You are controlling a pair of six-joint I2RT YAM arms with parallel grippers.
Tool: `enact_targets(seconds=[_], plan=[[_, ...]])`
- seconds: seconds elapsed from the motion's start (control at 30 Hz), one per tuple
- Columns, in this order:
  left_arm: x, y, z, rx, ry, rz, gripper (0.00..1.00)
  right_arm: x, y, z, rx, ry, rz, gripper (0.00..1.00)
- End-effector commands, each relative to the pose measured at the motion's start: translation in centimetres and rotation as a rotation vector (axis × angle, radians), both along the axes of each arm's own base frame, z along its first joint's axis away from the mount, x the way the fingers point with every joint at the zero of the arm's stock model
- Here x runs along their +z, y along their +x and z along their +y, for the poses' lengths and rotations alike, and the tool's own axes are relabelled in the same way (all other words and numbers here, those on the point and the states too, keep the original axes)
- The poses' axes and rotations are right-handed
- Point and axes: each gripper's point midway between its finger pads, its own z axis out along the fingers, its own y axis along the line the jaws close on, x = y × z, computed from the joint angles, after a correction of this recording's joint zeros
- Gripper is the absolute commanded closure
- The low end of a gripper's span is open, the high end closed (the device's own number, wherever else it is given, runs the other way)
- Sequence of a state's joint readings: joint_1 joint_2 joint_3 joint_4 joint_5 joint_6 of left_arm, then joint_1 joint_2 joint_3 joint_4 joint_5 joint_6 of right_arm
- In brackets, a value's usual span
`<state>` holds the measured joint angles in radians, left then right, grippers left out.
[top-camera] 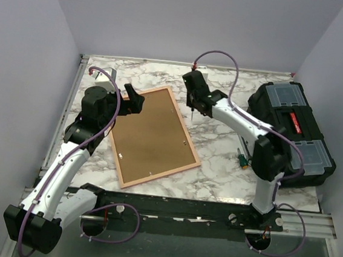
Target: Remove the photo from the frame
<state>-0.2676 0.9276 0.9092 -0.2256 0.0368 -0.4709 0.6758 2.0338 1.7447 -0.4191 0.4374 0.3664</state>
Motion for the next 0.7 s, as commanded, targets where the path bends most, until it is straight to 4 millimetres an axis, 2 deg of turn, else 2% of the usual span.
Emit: enact_targets(seconds=[0.0, 0.1, 0.13, 0.17, 0.23, 0.3, 0.43, 0.53, 0.67], plan=[[2.2, -0.1, -0.1, -0.010, -0.020, -0.047, 0.04, -0.1, -9.3, -4.5, -0.043, -0.095, 0.111, 0.99], [2.2, -0.2, 0.0, -0.009, -0.020, -0.049, 0.04, -1.4, -16.3, -4.3, 0.017, -0.084, 0.167, 0.99], [2.3, -0.2, 0.0, -0.008, -0.021, -0.052, 0.04, -1.5, -18.1, -4.2, 0.023, -0.067, 0.175, 0.99], [2.4, -0.2, 0.0, -0.009, -0.023, -0.053, 0.04, -2.3, -20.0, -4.3, 0.033, -0.067, 0.200, 0.99], [2.3, -0.2, 0.0, -0.011, -0.025, -0.052, 0.04, -3.3, -22.7, -3.9, 0.062, -0.016, 0.224, 0.99], [2.3, -0.2, -0.1, -0.014, -0.027, -0.051, 0.04, -4.3, -24.5, -3.3, 0.083, 0.052, 0.239, 0.99], [2.0, -0.2, 0.0, -0.008, -0.024, -0.047, 0.04, -6.0, -25.5, -3.4, 0.049, 0.108, 0.241, 0.99], [2.0, -0.2, 0.2, 0.003, -0.016, -0.048, 0.04, -7.4, -24.6, -4.4, -0.006, 0.128, 0.166, 0.99], [1.8, -0.2, 0.3, 0.009, -0.011, -0.047, 0.04, -7.4, -23.1, -4.4, -0.064, 0.159, 0.084, 1.00]])
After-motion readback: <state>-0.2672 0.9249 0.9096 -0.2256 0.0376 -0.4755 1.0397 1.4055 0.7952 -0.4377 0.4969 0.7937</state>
